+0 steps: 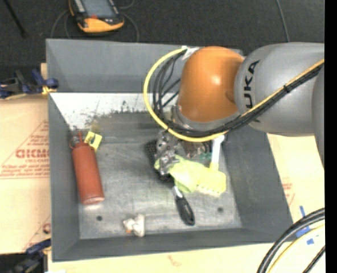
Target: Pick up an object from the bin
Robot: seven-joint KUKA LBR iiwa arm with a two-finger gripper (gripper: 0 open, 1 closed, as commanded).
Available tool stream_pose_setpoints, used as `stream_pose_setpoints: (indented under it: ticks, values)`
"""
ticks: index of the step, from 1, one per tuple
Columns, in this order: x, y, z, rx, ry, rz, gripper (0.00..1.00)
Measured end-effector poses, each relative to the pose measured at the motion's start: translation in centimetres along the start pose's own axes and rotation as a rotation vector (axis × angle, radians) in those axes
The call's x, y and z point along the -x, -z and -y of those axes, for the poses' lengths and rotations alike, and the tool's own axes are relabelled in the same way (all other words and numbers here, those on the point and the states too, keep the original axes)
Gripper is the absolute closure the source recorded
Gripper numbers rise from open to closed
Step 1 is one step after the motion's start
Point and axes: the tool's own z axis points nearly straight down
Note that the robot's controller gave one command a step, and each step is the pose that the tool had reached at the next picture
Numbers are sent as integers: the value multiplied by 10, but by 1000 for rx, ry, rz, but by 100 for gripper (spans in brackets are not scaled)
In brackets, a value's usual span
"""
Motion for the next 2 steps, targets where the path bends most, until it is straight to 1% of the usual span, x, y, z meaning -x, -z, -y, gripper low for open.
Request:
stream_pose_setpoints:
  ticks: [1,2]
  values:
    - [0,0,0,0,0,0,100]
    - [-5,49,3,0,59,-6,100]
